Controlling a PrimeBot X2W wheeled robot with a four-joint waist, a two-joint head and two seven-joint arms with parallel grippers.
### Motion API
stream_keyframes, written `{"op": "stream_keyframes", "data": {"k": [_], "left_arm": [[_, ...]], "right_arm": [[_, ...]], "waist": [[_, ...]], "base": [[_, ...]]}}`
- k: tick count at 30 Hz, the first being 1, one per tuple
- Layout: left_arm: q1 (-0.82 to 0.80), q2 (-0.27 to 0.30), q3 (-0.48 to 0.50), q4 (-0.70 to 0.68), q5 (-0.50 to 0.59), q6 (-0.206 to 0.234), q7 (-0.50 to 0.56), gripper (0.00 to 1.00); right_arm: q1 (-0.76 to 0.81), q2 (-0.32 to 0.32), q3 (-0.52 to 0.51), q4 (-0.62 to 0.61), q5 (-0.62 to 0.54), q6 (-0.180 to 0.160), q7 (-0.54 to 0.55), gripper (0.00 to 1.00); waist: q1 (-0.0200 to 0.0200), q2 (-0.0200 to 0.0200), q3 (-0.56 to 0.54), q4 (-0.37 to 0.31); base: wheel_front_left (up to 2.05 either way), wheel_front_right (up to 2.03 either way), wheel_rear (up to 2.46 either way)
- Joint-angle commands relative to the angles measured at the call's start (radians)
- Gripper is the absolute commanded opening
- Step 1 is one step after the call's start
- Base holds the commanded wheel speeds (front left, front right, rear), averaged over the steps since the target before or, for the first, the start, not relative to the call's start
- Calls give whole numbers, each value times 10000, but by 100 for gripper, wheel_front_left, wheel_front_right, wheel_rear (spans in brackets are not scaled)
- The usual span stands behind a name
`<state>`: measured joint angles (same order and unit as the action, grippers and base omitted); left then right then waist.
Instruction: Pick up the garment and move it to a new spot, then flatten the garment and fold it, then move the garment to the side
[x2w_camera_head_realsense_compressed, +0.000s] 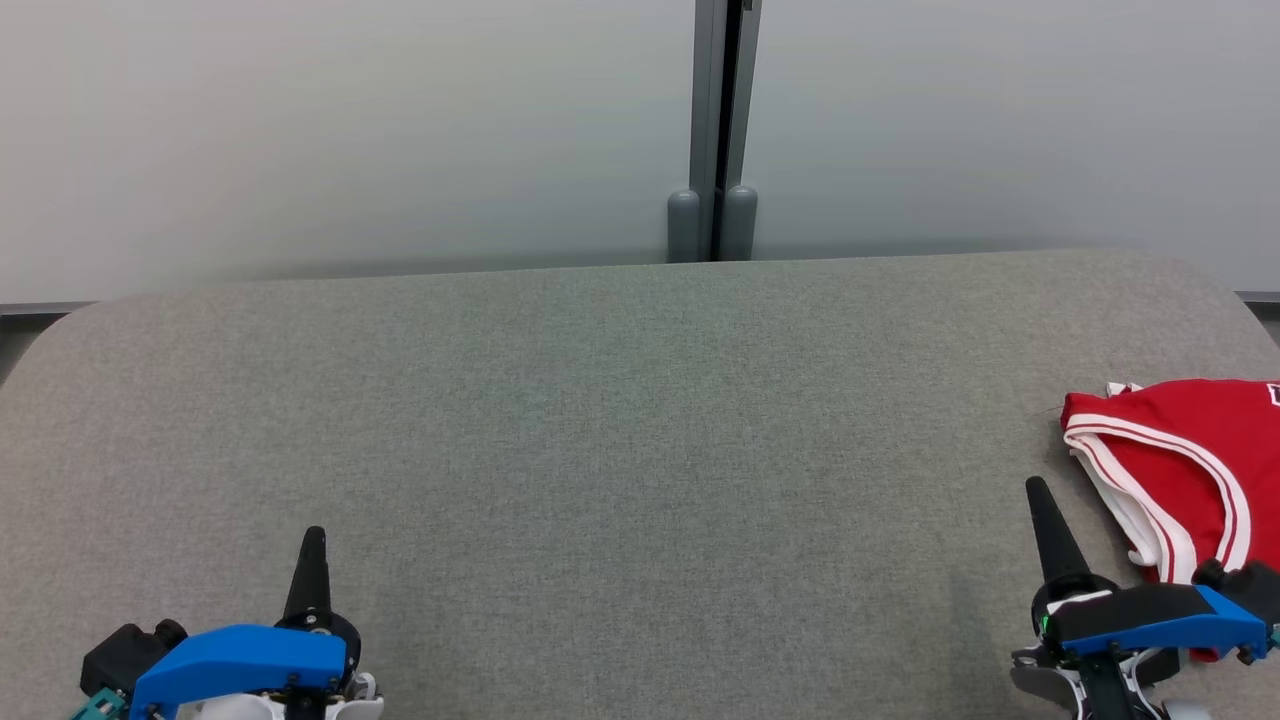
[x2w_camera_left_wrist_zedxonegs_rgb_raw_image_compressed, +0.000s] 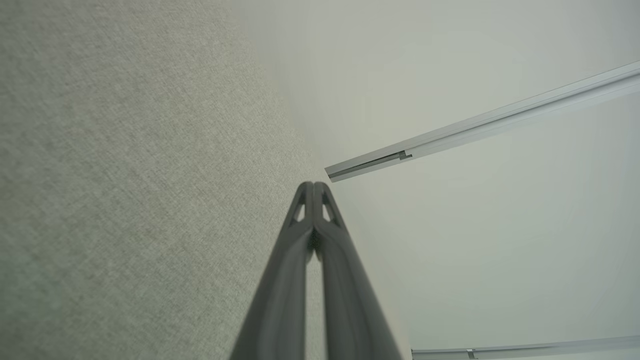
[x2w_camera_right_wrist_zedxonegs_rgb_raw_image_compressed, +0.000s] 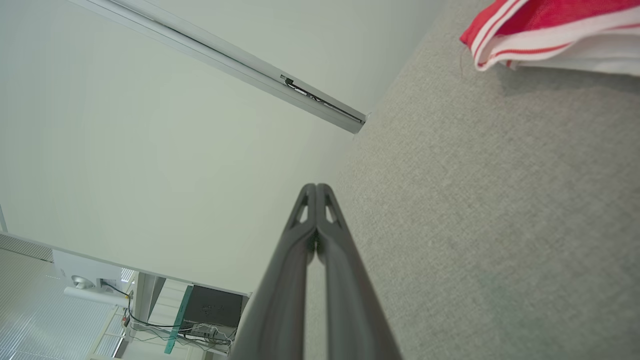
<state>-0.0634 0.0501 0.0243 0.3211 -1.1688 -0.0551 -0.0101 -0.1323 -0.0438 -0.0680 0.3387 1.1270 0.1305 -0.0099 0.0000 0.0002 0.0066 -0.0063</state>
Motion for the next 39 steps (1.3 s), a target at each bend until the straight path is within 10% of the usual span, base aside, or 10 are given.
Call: {"op": "stream_keyframes", "data": {"k": [1, 39], "left_arm": [[-219, 2, 108, -159, -236, -110, 67, 0], [-448, 0, 713, -618, -3307, -613, 947, 0]], "right_arm": [[80, -70, -42, -160, 274, 3, 73, 0], [234, -91, -361, -763, 3624, 4, 951, 0]], "waist": [[0, -2, 0, 2], [0, -2, -23, 43]], "base": [[0, 0, 0], [0, 0, 0]]}}
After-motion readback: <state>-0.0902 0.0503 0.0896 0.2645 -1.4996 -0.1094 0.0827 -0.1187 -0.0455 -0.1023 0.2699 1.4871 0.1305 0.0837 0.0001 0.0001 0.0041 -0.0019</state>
